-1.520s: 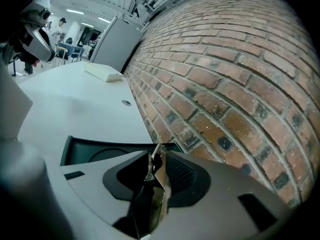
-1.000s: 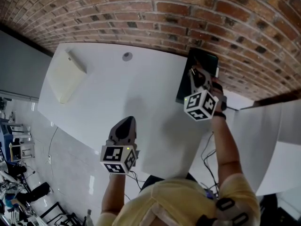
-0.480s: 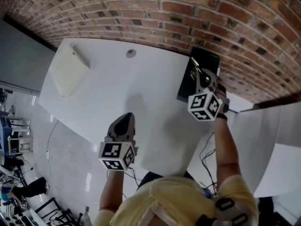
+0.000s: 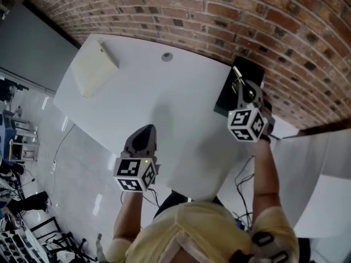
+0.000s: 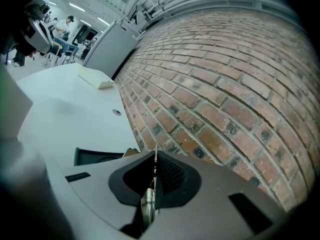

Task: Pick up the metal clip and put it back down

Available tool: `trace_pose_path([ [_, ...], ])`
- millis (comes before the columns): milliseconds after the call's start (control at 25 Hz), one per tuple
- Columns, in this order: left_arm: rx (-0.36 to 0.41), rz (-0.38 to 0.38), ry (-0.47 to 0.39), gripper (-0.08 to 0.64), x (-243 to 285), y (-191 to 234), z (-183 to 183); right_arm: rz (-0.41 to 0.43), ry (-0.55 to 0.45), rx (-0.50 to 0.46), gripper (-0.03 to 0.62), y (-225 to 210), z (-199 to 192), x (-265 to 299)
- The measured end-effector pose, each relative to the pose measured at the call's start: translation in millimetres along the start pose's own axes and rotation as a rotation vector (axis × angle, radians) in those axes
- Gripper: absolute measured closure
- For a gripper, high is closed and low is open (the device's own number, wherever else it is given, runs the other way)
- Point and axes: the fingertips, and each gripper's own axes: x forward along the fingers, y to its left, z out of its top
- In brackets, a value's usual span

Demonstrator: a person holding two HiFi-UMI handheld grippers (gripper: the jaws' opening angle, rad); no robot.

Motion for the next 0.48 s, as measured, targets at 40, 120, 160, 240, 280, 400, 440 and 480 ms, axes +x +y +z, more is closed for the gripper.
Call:
trace_pose_path([
  [40,-0.001,0.010,-0.007,0.551,-4,3,0,-0.001,-0.008,-0.001,0.583,-1,3,-3],
  [120,-0.007,0.028,-0.012,0.550,-12,6,-2,0.001,-0.024,-0.004,0.583,-3,11,-10],
  [160,-0.010,0.033,-0.014,0.551,-15,7,-3,0.003,-0.030,-0.004,0.583,-4,14,-13],
  [240,-0.011,0.039,-0.013,0.551,-21,6,-7,0.007,-0.040,-0.003,0.583,-5,20,-20],
  [280,-0.010,0.041,-0.012,0.549,-25,6,-9,0.009,-0.046,-0.001,0.583,-5,22,-24],
  [400,-0.017,0.055,-0.017,0.551,-35,13,-14,0.011,-0.071,0.006,0.583,-4,32,-36],
  [440,-0.021,0.063,-0.023,0.551,-38,17,-14,0.012,-0.075,0.003,0.583,-4,36,-40],
  [480,-0.025,0.072,-0.031,0.549,-41,23,-14,0.014,-0.078,0.000,0.583,-3,41,-45],
])
